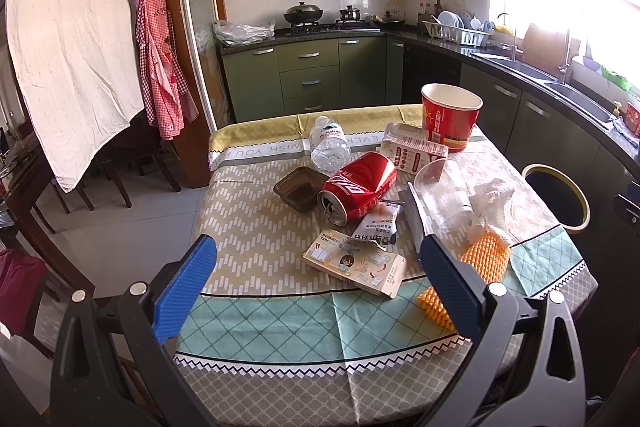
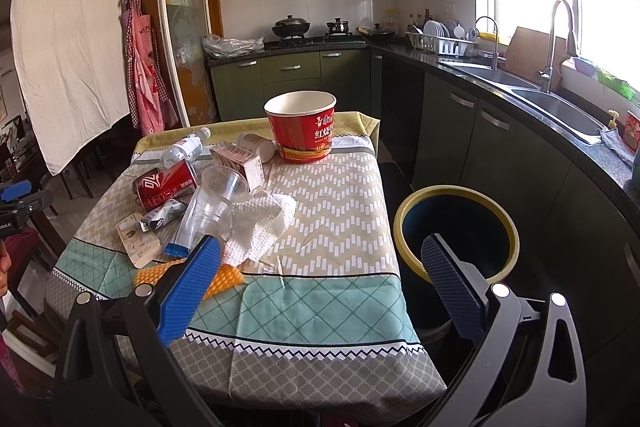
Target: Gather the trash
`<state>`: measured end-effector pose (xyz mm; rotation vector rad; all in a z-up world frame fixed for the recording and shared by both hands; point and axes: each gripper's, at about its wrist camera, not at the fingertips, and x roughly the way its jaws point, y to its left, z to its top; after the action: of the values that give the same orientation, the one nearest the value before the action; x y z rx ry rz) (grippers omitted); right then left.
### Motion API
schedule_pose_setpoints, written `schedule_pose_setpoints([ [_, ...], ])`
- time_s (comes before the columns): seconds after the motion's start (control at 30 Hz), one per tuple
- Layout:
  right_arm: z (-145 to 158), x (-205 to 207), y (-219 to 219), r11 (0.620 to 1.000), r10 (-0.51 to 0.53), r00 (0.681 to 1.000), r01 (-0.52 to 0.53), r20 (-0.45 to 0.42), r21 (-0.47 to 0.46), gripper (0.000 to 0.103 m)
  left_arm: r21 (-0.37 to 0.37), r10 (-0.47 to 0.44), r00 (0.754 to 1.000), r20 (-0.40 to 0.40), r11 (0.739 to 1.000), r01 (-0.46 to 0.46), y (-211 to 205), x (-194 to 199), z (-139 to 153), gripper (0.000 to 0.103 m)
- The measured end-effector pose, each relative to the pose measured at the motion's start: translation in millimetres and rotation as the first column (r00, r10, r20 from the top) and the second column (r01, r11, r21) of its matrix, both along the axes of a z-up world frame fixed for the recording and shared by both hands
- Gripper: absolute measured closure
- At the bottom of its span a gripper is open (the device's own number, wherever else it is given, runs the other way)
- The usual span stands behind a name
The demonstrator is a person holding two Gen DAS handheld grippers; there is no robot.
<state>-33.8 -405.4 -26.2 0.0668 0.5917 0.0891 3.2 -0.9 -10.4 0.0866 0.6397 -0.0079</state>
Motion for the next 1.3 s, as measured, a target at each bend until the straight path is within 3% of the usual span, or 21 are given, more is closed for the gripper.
schedule_pose_setpoints([
  [0.17, -0.9, 6.9, -3.2, 1.0, 0.015, 1.0, -0.015, -0.026, 0.008, 0.004, 0.003, -0.007, 1.0, -0.023, 1.0, 0.007, -2.9, 8.8, 1.4, 0.006],
  [0.43, 19.4, 64.1, -15.4, 0.99, 0.14, 0.974, -0.133, -0.177, 0.054, 0.004, -0.038, -0.104, 0.988, -0.118, 0.994, 0.1, -6.3, 53.8, 26.9, 0.006],
  [0.73, 61.5, 179.5, -9.8, 0.982, 0.179, 0.935, -0.187, -0.306, 0.003, 0.005, -0.143, -0.219, 0.923, -0.317, 0.973, 0.182, -45.2, 156.3, 38.3, 0.006],
  [0.93, 62.7, 284.1, -6.8, 0.984, 0.176, 0.887, -0.16, -0.427, 0.074, 0.023, -0.148, -0.191, 0.878, -0.439, 0.979, 0.139, -61.1, 231.7, 25.9, 0.006],
  [1.07, 49.4, 352.6, -1.4, 0.991, 0.134, 0.858, -0.112, -0.497, 0.076, 0.043, -0.104, -0.13, 0.863, -0.488, 0.99, 0.09, -57.5, 269.7, 12.0, 0.006],
  [1.17, 31.8, 398.8, 2.8, 0.993, 0.113, 0.825, -0.082, -0.553, 0.081, 0.062, -0.084, -0.111, 0.849, -0.516, 0.993, 0.079, -52.1, 286.9, 2.1, 0.006],
  [1.3, 7.4, 441.2, 7.5, 0.998, 0.07, 0.787, -0.053, -0.613, 0.046, 0.073, -0.062, -0.1, 0.833, -0.544, 0.995, 0.079, -46.2, 300.7, -8.0, 0.006],
])
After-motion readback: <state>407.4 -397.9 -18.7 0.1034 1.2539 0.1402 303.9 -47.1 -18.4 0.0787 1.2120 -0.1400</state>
